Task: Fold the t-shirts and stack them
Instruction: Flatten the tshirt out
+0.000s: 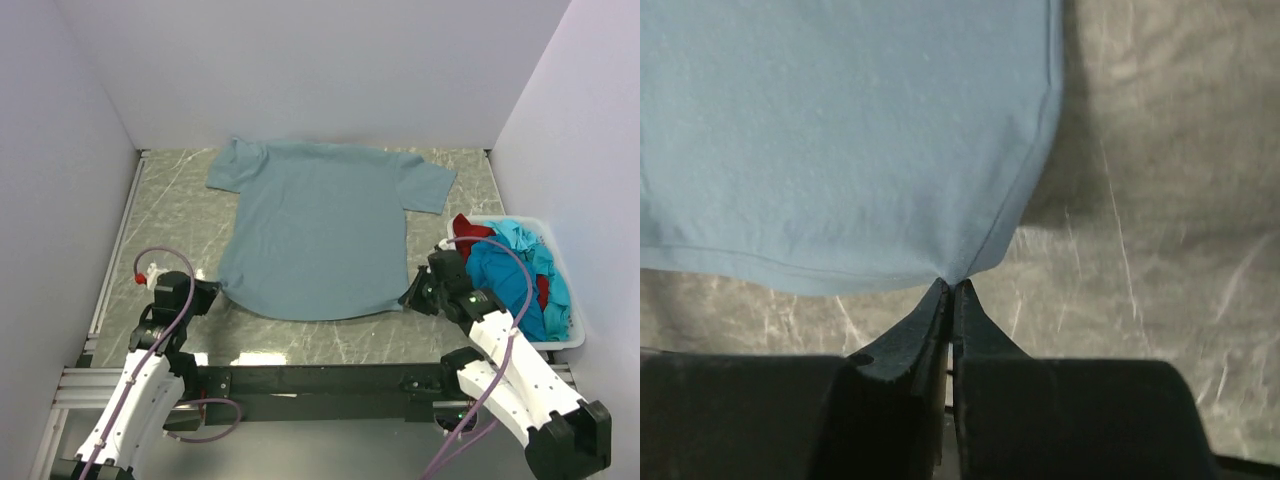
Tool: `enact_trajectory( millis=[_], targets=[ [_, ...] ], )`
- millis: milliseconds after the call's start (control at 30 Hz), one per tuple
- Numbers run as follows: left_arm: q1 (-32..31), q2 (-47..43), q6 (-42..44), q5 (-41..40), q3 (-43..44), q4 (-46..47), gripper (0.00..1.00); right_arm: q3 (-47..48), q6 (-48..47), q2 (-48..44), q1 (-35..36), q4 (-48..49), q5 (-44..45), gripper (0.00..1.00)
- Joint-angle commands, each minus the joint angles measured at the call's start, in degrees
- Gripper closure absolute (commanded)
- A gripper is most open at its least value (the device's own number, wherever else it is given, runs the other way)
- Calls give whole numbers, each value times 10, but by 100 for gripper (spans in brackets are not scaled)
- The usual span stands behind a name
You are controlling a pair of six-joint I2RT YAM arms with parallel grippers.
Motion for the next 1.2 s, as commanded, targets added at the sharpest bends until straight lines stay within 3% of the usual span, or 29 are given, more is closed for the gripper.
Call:
enact_trajectory(
  millis=[0, 200, 400, 633, 700, 733, 767, 800, 833, 1000, 1167],
  targets=[
    [-6, -14, -49, -38, 34, -122, 98, -18, 52, -24, 5, -62, 14, 95],
    [-14, -19, -83, -48, 39, -190, 97, -37, 111, -40, 44, -96, 1, 95],
    [-42, -32, -149, -120, 49, -250, 99, -75, 161, -56, 91, -105, -36, 95],
    [-46, -13, -180, -169, 78, -292, 92, -60, 146, -45, 103, -150, -17, 93],
    [-47, -27, -178, -174, 83, -292, 82, -57, 141, -55, 103, -156, -30, 91],
    [-47, -30, -171, -172, 85, -286, 67, -58, 141, -56, 103, -157, -34, 83],
    [-47, -33, -164, -166, 92, -281, 32, -58, 138, -55, 103, -159, -39, 70],
    [-47, -30, -150, -163, 99, -280, 1, -55, 134, -50, 103, -166, -36, 47],
    [-48, -27, -138, -161, 107, -282, 1, -48, 132, -45, 103, -171, -22, 15],
    [-47, 3, -80, -172, 187, -290, 1, 44, 91, -20, 103, -168, 37, 11],
    [-48, 5, -24, -92, 182, -146, 1, 161, 35, 38, 103, -89, 106, 10]
  ],
)
